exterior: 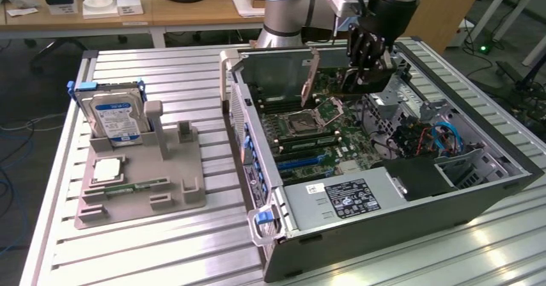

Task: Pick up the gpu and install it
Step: 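Insert the gpu into the slot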

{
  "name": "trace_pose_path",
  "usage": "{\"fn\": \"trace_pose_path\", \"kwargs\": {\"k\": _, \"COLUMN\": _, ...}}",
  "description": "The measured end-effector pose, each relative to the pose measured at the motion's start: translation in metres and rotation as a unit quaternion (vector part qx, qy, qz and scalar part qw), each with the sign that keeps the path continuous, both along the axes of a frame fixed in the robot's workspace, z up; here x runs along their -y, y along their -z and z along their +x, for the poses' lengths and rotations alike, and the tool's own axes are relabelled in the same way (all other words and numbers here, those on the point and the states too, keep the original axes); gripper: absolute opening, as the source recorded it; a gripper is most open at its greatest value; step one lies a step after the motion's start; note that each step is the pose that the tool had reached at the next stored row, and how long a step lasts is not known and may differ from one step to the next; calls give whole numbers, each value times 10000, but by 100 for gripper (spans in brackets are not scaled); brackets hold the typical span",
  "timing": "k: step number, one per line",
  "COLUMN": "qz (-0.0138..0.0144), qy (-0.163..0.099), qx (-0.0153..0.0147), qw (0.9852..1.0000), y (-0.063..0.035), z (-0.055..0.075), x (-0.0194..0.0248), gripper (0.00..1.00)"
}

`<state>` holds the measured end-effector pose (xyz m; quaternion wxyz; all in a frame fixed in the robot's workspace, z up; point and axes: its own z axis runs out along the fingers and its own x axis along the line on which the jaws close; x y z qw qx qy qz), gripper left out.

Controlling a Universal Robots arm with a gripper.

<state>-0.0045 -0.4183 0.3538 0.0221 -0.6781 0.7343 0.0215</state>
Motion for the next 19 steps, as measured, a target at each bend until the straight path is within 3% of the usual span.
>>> {"fn": "trace_pose_path", "kwargs": {"k": 14, "qz": -1, "qy": 0, "qx": 0, "qw": 10000, "y": 2, "z": -36, "x": 1, "gripper": 28}}
{"fn": "trace_pose_path", "kwargs": {"k": 19, "qz": 3, "qy": -1, "qx": 0, "qw": 10000, "y": 53, "z": -70, "x": 16, "gripper": 28}}
